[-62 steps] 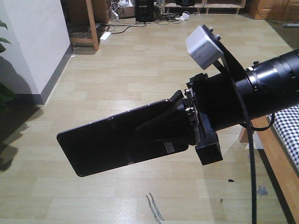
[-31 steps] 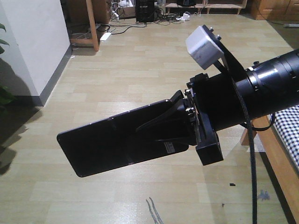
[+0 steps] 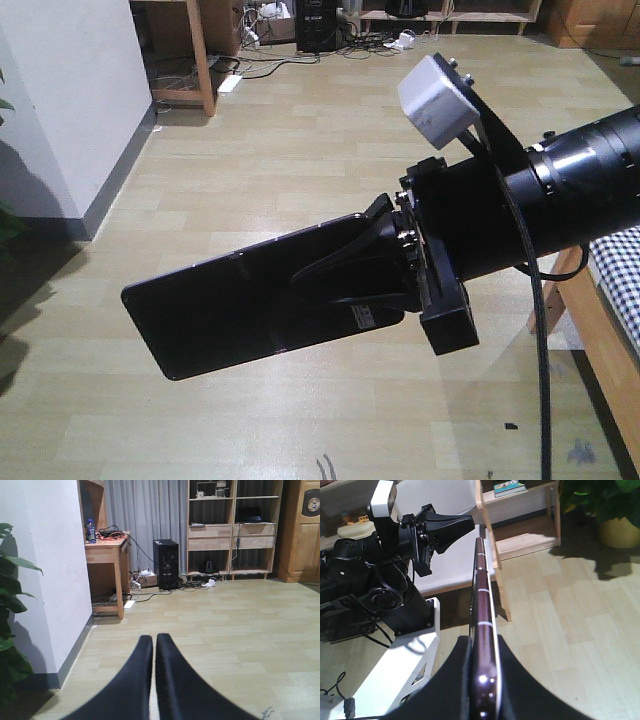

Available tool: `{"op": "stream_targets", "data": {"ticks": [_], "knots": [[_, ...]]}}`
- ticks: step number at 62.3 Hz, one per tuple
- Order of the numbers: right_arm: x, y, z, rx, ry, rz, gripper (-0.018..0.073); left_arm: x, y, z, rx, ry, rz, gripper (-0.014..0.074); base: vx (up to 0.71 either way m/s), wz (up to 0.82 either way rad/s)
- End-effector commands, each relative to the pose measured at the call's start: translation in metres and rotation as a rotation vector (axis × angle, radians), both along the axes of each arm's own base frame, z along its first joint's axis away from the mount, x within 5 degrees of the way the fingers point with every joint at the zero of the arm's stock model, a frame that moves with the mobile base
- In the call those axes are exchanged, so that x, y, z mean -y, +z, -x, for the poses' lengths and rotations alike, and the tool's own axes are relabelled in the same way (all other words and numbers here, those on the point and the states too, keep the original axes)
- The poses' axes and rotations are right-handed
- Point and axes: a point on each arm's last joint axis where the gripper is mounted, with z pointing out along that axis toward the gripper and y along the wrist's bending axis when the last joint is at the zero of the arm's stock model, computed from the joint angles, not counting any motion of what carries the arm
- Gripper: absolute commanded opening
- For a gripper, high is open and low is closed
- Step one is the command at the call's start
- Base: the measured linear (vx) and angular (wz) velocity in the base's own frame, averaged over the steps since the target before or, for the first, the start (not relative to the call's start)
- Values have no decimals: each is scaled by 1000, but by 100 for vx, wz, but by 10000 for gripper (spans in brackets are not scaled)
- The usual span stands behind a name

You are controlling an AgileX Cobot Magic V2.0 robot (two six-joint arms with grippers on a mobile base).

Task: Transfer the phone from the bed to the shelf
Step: 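Hold the phone in the right gripper while the base drives to the shelf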

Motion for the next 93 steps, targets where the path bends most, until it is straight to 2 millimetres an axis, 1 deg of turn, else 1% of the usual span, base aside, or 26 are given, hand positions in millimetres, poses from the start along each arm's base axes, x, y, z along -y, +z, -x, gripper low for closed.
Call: {"op": "stream_targets", "data": {"ticks": [1,46,93], "knots": [[1,22,13,7,48,-93,-3,0,15,2,105,3,22,1,25,0],[1,22,13,7,48,-93,-3,0,15,2,105,3,22,1,33,-8],[1,22,13,7,48,-93,-3,0,15,2,105,3,22,1,44,-6]]}}
